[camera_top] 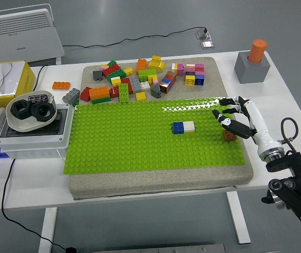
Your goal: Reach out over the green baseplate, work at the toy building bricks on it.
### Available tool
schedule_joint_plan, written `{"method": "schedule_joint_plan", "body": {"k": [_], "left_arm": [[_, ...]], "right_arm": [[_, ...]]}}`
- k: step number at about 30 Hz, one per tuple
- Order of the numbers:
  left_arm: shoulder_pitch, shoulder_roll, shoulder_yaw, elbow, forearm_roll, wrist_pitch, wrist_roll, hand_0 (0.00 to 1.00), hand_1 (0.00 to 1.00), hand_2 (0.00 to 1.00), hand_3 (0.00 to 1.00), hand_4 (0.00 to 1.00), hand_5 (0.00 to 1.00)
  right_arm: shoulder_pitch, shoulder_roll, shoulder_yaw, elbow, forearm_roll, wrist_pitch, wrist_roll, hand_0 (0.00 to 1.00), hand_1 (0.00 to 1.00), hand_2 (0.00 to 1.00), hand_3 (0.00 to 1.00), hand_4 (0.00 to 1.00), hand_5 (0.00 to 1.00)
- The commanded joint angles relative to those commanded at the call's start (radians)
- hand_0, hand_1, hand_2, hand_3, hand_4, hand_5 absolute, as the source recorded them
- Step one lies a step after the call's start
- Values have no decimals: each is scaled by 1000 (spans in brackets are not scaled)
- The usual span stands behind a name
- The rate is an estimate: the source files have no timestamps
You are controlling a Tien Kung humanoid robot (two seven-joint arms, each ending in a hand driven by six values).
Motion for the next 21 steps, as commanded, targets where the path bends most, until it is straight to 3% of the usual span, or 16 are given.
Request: {"method": "schedule_joint_plan", "body": {"k": [8, 21], "left_arm": [[1, 0, -13, 0, 21, -1, 2, 751, 595, 631, 711, 713, 872], [4, -12, -23, 0, 32, 8, -1, 751, 595, 637, 715, 715, 865]], "right_arm": [[3, 1, -26, -11, 144, -1, 8, 617, 519, 608, 598, 737, 346], [3, 1, -4, -7, 181, -5, 44, 608, 507, 600, 592, 732, 335]]}}
